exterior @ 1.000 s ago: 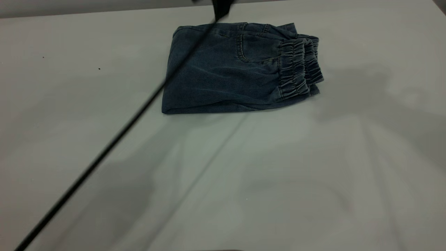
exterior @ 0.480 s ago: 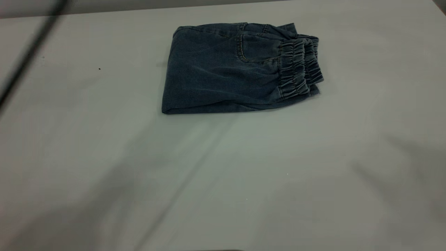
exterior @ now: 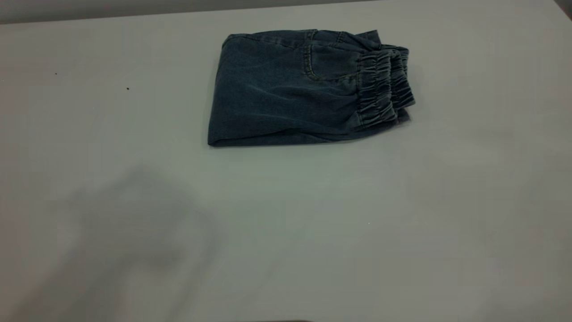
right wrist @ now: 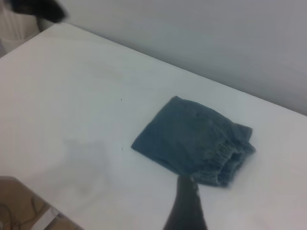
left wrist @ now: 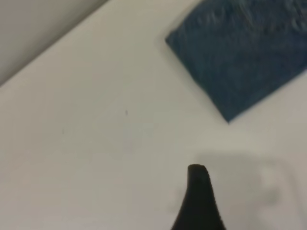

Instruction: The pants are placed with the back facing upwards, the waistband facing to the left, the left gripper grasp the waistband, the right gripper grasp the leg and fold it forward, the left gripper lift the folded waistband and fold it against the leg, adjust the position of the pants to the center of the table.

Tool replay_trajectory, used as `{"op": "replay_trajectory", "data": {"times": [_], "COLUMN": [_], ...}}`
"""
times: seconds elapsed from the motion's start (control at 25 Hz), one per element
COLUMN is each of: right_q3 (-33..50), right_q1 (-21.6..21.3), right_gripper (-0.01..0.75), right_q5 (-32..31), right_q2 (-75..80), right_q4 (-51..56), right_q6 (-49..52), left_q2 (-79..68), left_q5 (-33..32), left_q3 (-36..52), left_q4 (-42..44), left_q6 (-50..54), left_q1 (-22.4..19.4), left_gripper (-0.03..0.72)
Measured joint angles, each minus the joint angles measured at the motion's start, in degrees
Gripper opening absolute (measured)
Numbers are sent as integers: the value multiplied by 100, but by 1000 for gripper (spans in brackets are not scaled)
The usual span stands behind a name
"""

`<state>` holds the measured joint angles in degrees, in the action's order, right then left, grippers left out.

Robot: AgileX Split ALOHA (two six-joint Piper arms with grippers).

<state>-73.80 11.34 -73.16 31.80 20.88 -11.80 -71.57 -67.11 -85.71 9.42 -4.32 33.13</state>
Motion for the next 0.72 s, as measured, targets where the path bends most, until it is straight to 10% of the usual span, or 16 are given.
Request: {"op": "replay_trajectory", "data": {"times": [0.72], "right_q3": [3271], "right_q1": [0], "right_gripper": [490], "right_q5": [118], "right_q2": [-2996], "right_q4": [-714], "right_q6": [607], "left_q2": [5113], "left_q5": [0], "left_q3": [3534], "left_q4": [-362], "left_q6": [0], "left_q1": [0], "left_gripper": [497]}}
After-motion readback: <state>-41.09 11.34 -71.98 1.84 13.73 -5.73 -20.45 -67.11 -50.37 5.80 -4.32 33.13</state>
